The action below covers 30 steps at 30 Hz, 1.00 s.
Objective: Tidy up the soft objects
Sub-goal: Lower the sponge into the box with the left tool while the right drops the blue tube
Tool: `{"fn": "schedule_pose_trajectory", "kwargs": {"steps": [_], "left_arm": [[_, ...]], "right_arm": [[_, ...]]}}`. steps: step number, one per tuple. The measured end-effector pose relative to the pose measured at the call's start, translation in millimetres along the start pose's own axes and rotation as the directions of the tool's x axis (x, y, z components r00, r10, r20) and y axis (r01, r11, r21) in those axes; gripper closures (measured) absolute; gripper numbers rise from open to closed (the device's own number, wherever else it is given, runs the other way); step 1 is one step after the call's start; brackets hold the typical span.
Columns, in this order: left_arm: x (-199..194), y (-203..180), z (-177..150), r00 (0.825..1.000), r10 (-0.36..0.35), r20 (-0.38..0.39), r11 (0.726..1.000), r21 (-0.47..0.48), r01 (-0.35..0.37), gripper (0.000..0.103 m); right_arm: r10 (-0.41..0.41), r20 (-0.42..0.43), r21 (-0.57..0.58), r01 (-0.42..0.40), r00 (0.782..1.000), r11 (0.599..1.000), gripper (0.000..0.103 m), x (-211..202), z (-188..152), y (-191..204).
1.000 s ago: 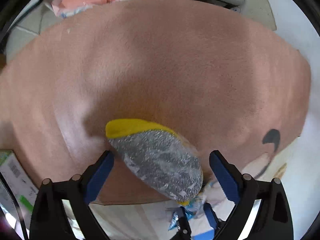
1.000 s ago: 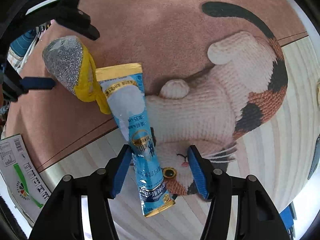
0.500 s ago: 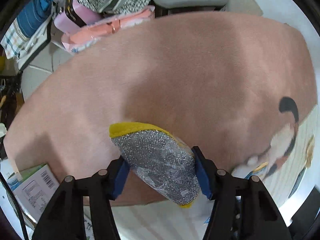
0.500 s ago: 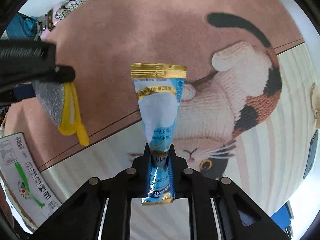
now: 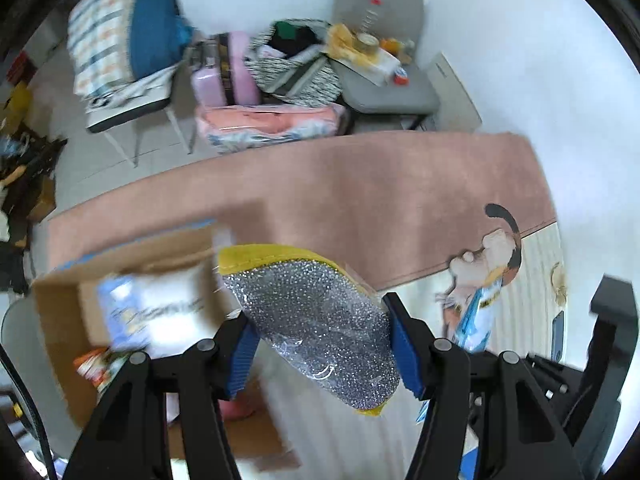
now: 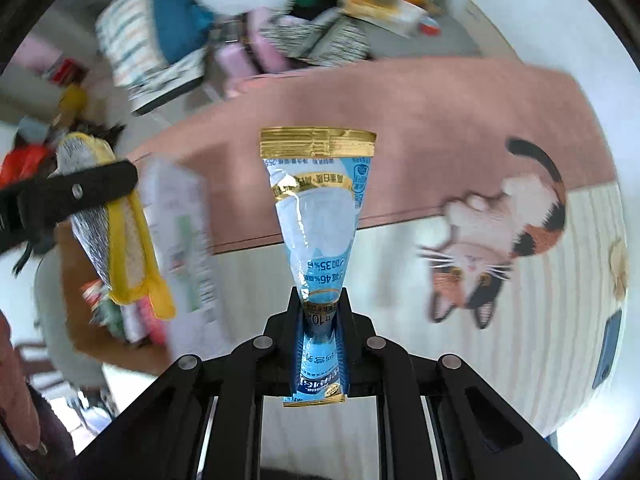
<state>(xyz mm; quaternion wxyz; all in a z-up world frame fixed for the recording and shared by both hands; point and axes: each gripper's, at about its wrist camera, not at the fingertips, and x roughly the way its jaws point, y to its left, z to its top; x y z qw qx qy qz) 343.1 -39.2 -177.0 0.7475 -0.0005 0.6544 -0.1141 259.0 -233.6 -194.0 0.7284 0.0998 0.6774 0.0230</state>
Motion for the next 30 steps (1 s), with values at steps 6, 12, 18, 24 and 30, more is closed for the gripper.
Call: {"fn": "schedule_pose_trajectory", "kwargs": {"steps": [6,12,18,24,30], "left_arm": [[-40.1,94.5,-46.6,0.997,0.079,0.018,0.994,-0.081,-0.077,0.046],[-34.0,177.4,-62.4,0.988,0.151,-0.033,0.975,-0.161,-0.154,0.046],[17.9,252.3,-48.1,0.966,0.212,-0.149,0.950,-0.199,-0.239,0.046],[72.6,293.8,-36.7,0.941,0.209,-0.267,0.941,-0.205,-0.268,0.046],[109.5,314.2,-35.0,0.917,0.194,-0.349,0.937,-0.210,-0.279,0.042]], "right_arm": [[0.044,-0.007,-0.173,-0.045,0.999,0.984,0.089,-20.8,-19.0,106.7],[-0.003,-0.053,-0.262,-0.011,0.999,0.965,0.089,13.1,-7.0,190.4],[-0.099,-0.118,-0.268,0.064,0.988,0.961,0.089,71.3,14.5,230.2],[-0.172,-0.184,-0.246,0.124,0.968,0.961,0.088,127.2,26.8,232.6],[-0.244,-0.235,-0.250,0.184,0.941,0.950,0.084,160.6,34.4,231.0]]}}
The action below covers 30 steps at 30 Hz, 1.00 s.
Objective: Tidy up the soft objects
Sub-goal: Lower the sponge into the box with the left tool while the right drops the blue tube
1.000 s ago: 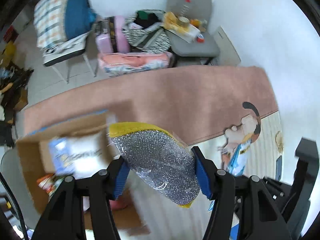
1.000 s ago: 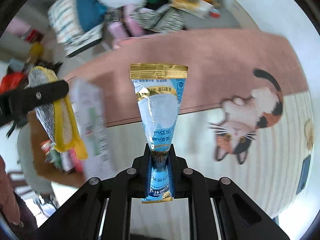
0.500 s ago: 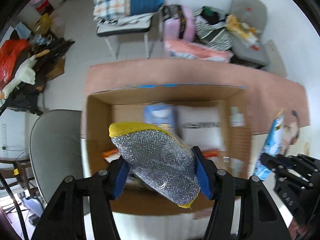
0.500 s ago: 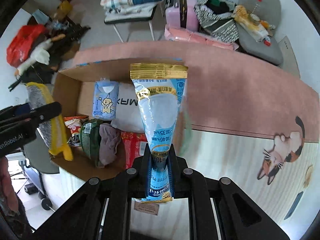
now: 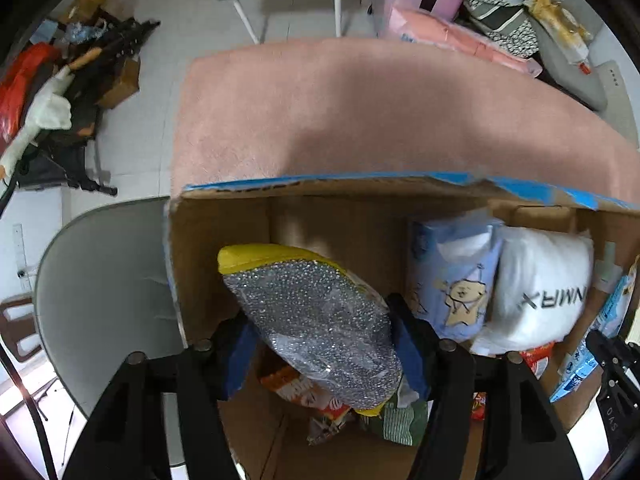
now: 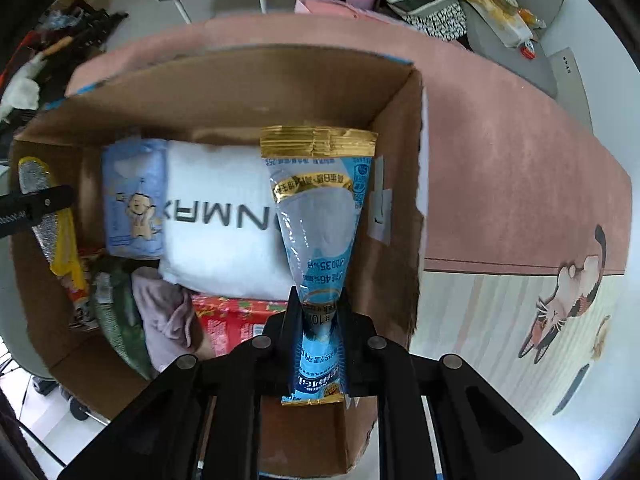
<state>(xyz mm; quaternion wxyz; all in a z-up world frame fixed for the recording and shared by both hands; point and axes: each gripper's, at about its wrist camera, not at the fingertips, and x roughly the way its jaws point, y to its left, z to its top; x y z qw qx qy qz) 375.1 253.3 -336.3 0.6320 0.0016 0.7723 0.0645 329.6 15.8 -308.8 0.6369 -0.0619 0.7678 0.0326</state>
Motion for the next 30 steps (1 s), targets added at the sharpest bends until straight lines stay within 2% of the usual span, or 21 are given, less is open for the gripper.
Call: {"fn": "schedule_pose_trajectory", "kwargs": {"steps": [1,2,3,4,5,8,14,17,24,26,30], "left_arm": [[2.9,1.8,0.6,1.000,-0.028,-0.009,0.999,-0.016,0.028,0.040],[4.7,3.2,0.5,0.998,-0.060,-0.014,0.998,-0.030,0.060,0.039],[4.9,3.8,-0.7,0.997,-0.078,-0.014,0.996,-0.039,0.078,0.039],[4.3,4.0,-1.9,0.996,-0.093,-0.006,0.995,-0.041,0.092,0.033],[2.1,3.4,-2.9,0.995,-0.104,0.001,0.994,-0.037,0.104,0.026],[-6.5,-1.3,-10.4,0.994,-0.108,0.035,0.994,-0.020,0.109,0.014],[-17.4,-5.6,-34.4,0.990,-0.115,0.081,0.993,-0.011,0.116,0.001],[-21.0,-4.1,-50.0,0.986,-0.127,0.108,0.991,-0.029,0.131,0.000],[-37.4,-3.7,-89.1,0.979,-0.101,0.176,0.993,-0.039,0.109,0.000],[-45.8,-2.8,-99.5,0.975,-0.089,0.205,0.994,-0.042,0.099,0.000],[-64.2,0.4,-123.7,0.961,-0.083,0.263,0.994,-0.053,0.100,0.000]], "right_arm": [[-0.004,-0.005,-0.001,0.004,1.000,1.000,0.076,1.2,1.9,-0.1],[-0.006,0.000,-0.001,0.006,1.000,1.000,0.057,1.4,3.5,0.9],[0.007,0.004,0.000,-0.007,1.000,1.000,0.052,1.5,4.3,2.1],[0.029,-0.001,0.000,-0.029,1.000,1.000,0.044,2.5,4.8,3.8],[0.038,-0.006,-0.004,-0.038,0.999,0.999,0.038,2.7,4.6,6.3],[0.041,0.005,-0.008,-0.041,0.999,0.999,0.025,3.2,6.2,12.0],[0.062,0.050,-0.004,-0.062,0.997,0.998,0.001,-2.8,-5.3,25.0],[0.040,0.073,-0.010,-0.039,0.997,0.999,0.000,-2.0,-15.4,30.9],[0.070,0.118,0.020,-0.073,0.991,0.997,0.000,-10.5,-42.1,26.3],[0.083,0.141,0.034,-0.089,0.987,0.995,0.000,-18.3,-52.3,23.0],[0.059,0.204,0.032,-0.067,0.977,0.997,0.000,-40.1,-74.9,20.3]]}}
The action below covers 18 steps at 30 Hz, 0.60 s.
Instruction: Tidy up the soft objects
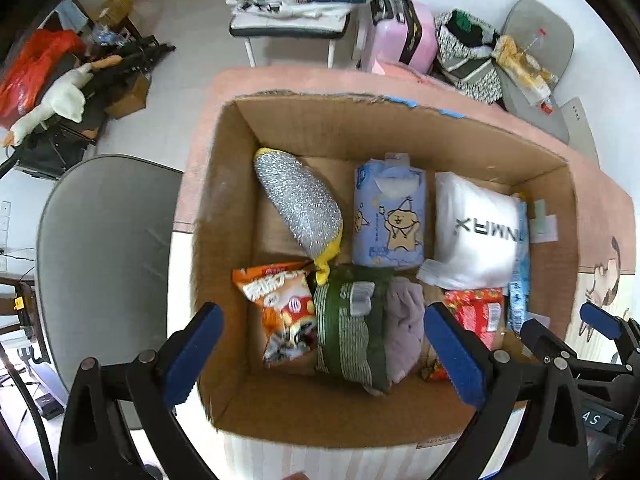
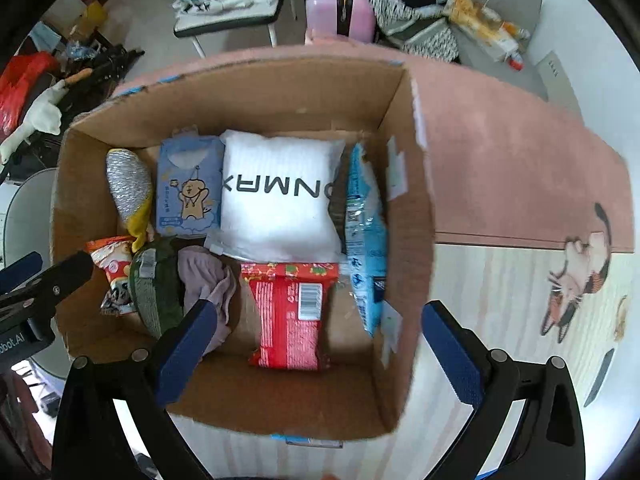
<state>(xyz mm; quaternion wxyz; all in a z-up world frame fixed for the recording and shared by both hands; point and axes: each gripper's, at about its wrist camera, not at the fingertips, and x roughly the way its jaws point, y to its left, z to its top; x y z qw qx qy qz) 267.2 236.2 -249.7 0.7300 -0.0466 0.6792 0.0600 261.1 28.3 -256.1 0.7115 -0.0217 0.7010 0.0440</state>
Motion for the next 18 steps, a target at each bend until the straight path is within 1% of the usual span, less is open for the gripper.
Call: {"fn": "schedule_pose_trajectory", "kwargs": {"steps": [5,10,15,18], "left_arm": [[-37.5,-5.3,-28.1,0.998,-0.010,0.068,1.000,-0.007,0.011,0.000],[-86.4,-15.7,-58.8,0.989,-0.017,0.147,1.000,0.006,0.017,0.000],[-140.2,-22.5,-93.5,0.978,-0.043,0.203,0.999,0.024,0.039,0.000],[-168.8,-19.4,-107.6,0.970,-0.052,0.238,0.999,0.020,0.048,0.000]], "right_arm": [[0.012,0.061,0.004,-0.013,0.998,1.000,0.000,-40.7,-24.4,-11.5],[0.022,0.152,0.006,-0.024,0.988,1.000,0.000,-103.1,-60.0,-21.1],[0.036,0.235,-0.001,-0.037,0.971,0.999,0.000,-168.5,-99.2,-27.0],[0.052,0.284,-0.006,-0.052,0.958,0.999,0.000,-206.3,-122.6,-29.4]]}}
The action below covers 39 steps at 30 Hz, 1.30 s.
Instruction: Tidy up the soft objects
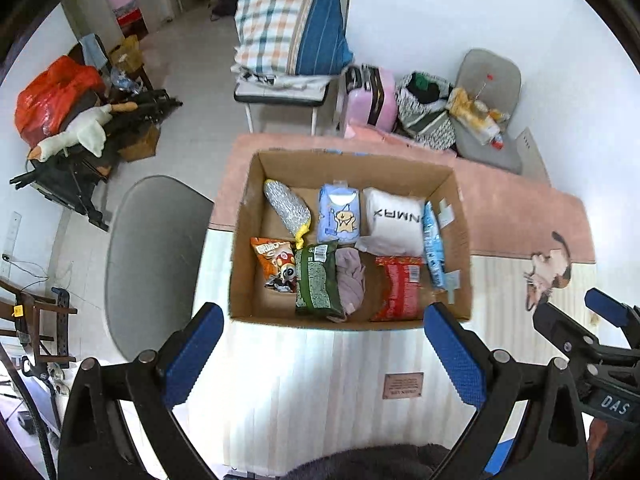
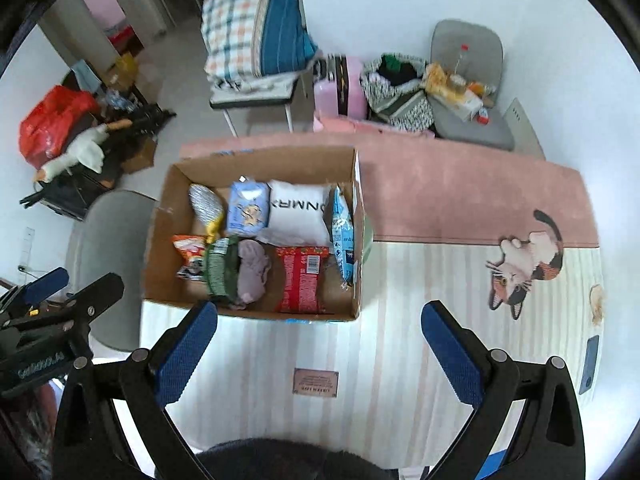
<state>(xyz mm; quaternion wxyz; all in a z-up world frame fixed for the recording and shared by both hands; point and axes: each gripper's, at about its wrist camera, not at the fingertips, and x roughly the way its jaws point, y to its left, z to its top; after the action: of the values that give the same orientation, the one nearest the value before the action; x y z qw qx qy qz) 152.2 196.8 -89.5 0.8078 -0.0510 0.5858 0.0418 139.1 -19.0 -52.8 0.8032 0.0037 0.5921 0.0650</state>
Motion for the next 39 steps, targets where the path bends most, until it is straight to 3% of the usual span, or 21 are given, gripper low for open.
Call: {"fn": "schedule_pose_trajectory", "kwargs": {"steps": [7,17,23,32,39], "left_arm": [[-75.9,-4.6,-10.8,0.991,0.041,0.126,0.999,0.017,-0.044,0.000],[-128.5,-10.2,-29.8,0.979,0.013,0.202,0.999,0.035,-0.021,0.000],[-133.9,-11.3,-33.2,0.975,0.016,0.220,0.999,0.033,-0.024,0.000],[-114.3,-11.2,-34.6,0.986,-0.001,0.170,1.000,0.011,-0.001,0.000],[-104.8,-13.2,-37.0,0.985,0.040,0.168,0.999,0.015,-0.043,0.000]], "right_arm": [[0.007,0.116,-0.012,-0.006,0.993,1.000,0.000,-83.1,-25.0,1.3],[0.001,0.194,-0.035,0.006,0.981,0.999,0.000,-147.6,-46.6,6.2],[-0.006,0.214,-0.031,0.013,0.977,0.999,0.000,-155.2,-48.2,3.7],[-0.041,0.210,-0.006,0.043,0.977,0.999,0.000,-138.8,-41.6,-2.4],[-0.064,0.192,-0.007,0.066,0.979,0.998,0.000,-123.5,-40.5,-3.6]]}}
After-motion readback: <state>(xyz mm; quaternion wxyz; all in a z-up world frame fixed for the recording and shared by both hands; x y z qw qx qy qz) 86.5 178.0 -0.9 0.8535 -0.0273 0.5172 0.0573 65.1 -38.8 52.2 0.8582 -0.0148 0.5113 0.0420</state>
